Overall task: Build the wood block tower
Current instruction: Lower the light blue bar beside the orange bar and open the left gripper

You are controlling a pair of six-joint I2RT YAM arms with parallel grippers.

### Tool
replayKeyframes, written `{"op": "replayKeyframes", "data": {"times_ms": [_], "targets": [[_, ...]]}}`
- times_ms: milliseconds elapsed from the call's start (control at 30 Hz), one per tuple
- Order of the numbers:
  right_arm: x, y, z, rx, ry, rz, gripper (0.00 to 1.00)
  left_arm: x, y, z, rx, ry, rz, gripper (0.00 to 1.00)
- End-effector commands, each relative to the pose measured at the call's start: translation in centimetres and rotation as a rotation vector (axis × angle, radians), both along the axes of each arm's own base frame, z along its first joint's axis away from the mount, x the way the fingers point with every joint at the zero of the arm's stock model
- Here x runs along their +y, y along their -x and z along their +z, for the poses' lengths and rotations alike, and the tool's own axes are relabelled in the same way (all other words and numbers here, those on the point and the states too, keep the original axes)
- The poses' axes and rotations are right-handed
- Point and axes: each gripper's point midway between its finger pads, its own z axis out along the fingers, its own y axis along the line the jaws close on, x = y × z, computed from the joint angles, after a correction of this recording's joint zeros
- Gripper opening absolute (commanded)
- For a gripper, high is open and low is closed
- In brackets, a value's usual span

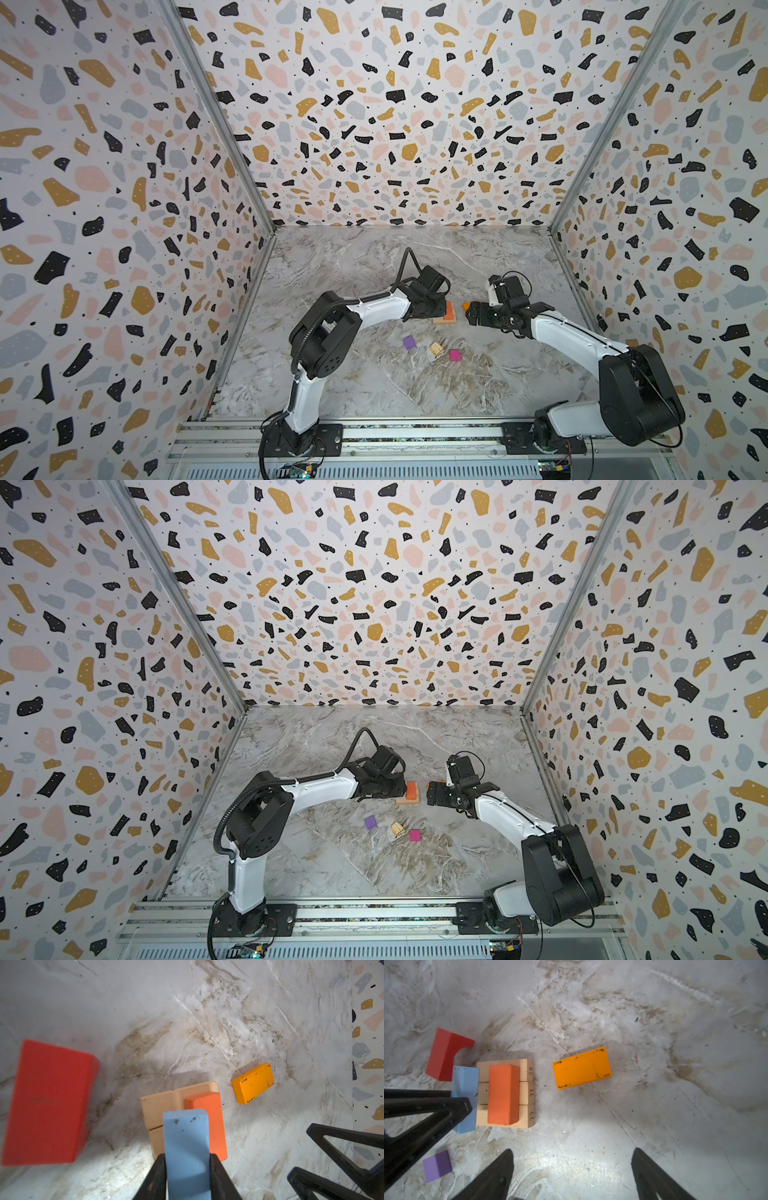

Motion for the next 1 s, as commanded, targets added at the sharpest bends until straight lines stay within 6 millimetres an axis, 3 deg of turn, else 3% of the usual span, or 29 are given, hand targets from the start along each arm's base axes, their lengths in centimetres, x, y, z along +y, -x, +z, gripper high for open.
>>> {"op": "replayKeyframes", "data": {"times_ms": [0,600,967], "targets": [[-0.18,0.29,0.49,-0.008,0.002,0.011,0.9,-0.78,-0.52,0.1,-0.018,0.015,0.006,0.33],[-0.33,0.43,0.36,-0.008,0.003,0.013,0.89,-1.1,-0.88,-0.42,-0.016,0.015,0.009,0.33],[-0.19,0.41,0.49,-0.012,-0.003,0.018,0.88,-1.07,-0.78,-0.36,-0.014,0.016,0.01,0.41]]}}
